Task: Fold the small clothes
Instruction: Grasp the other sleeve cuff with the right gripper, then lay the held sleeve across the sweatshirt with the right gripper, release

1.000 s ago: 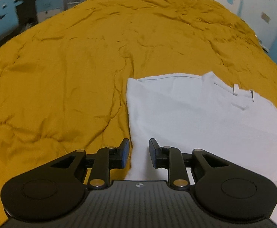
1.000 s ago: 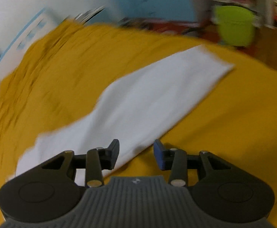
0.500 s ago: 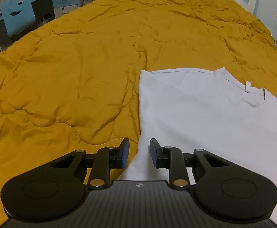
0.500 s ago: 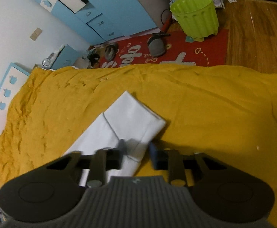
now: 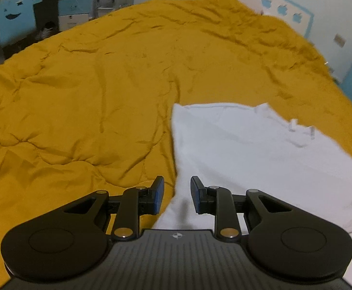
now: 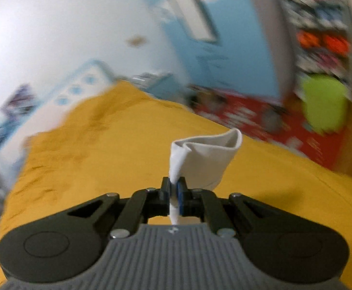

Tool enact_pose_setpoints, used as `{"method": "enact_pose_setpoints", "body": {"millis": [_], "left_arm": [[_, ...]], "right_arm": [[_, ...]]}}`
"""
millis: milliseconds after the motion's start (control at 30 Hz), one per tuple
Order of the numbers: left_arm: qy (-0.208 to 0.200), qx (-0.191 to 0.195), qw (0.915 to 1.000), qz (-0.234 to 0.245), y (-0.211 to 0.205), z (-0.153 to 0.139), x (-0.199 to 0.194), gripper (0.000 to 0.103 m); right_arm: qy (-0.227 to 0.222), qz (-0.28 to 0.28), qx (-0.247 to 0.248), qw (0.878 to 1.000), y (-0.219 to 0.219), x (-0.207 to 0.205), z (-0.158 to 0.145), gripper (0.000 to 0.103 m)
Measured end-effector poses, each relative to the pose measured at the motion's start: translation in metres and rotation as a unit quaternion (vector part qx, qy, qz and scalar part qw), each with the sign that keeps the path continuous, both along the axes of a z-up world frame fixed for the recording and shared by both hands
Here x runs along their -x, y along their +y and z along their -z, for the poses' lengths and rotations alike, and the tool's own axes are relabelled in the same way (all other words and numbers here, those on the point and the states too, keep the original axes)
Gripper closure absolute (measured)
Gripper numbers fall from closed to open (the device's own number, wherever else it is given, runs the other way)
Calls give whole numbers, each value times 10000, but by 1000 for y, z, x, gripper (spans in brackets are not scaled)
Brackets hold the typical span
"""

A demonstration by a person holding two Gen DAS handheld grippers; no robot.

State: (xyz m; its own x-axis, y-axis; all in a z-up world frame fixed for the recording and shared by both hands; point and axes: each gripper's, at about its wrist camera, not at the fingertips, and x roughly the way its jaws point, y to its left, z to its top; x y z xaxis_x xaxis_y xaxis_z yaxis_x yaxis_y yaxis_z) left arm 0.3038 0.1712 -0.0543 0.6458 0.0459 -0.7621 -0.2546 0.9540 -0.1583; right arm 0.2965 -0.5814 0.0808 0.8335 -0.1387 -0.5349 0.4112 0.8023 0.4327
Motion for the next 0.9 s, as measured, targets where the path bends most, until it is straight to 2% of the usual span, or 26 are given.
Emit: {"method": "enact_pose_setpoints", "body": {"millis": [100, 233, 333, 400, 500, 633, 767, 900], "left_arm": [[-98, 16, 9999, 91, 5, -5, 9, 72], [-319, 188, 9993, 79, 18, -14, 19, 72], [-394, 305, 9987, 71, 26, -17, 23, 72], [-426, 348, 9985, 66, 30, -18, 24, 72], [-502, 486, 9976, 23, 39, -19, 24, 72], [-589, 662, 9961, -57, 53, -19, 22, 72], [-629, 796, 9948, -111, 66, -16, 17, 72], [-627, 955, 9934, -97, 74, -7, 12, 72]], "right_arm": [[-517, -677, 132, 9963, 68, -13, -56, 103], [-904, -1493, 282, 9842, 163, -34, -109, 103], [-894, -1910, 446, 9765, 235, -55, -126, 103], [-809, -2160, 444, 9720, 286, -67, -124, 103], [-630, -2449, 349, 9669, 353, -77, -105, 103], [-225, -2850, 168, 9581, 444, -88, -51, 103], [264, -3189, 266, 9470, 521, -92, 24, 103], [989, -3396, 498, 9340, 578, -99, 105, 103]]}}
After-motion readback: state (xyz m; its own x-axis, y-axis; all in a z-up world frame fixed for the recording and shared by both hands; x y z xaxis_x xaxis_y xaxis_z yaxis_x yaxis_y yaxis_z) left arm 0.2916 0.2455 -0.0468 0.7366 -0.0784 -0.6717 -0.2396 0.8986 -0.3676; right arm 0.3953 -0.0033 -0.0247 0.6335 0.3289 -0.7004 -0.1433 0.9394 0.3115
